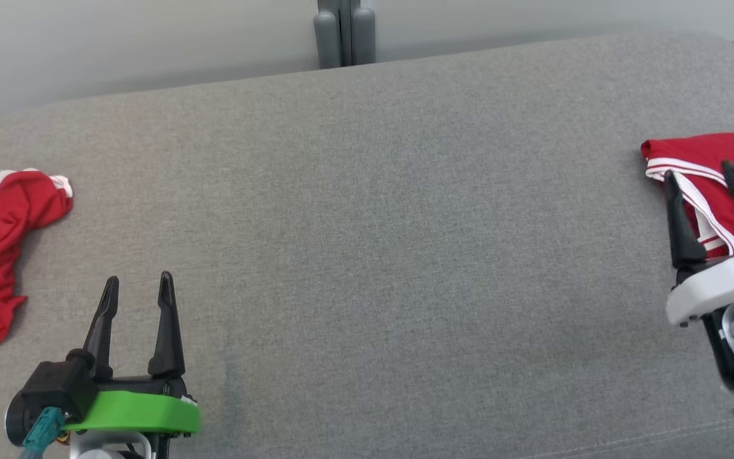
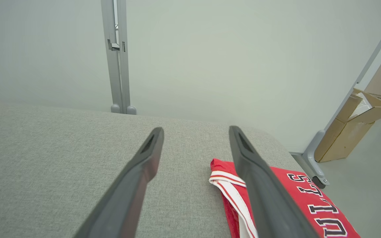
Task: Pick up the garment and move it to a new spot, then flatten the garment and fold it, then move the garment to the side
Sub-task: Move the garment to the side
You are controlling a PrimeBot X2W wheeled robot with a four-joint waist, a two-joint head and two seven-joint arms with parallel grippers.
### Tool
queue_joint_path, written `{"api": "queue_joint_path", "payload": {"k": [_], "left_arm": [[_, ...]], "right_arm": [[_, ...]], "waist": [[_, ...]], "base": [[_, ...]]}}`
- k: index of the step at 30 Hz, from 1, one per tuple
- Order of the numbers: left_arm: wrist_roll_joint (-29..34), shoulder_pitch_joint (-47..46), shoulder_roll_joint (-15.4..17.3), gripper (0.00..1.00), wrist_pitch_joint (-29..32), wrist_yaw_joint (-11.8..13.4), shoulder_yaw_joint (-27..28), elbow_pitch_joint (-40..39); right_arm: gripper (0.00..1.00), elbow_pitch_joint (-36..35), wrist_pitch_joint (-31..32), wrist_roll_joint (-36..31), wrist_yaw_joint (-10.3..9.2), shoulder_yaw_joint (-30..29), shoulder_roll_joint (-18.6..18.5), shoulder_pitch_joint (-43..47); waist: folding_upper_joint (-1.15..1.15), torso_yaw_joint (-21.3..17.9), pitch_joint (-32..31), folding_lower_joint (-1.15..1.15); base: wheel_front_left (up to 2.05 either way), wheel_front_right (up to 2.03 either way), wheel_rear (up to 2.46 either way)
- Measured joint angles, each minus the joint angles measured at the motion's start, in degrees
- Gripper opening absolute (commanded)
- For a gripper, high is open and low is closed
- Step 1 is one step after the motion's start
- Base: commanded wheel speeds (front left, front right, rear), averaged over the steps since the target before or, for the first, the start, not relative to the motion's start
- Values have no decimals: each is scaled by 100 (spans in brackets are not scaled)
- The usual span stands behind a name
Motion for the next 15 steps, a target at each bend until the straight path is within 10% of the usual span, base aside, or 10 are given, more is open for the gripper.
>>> {"api": "queue_joint_path", "payload": {"k": [15], "left_arm": [[1,432,-132,100,-1,-5,140,252]], "right_arm": [[100,-506,116,-211,0,-57,834,1140]], "waist": [[0,217,-736,0]], "base": [[0,0,0]]}}
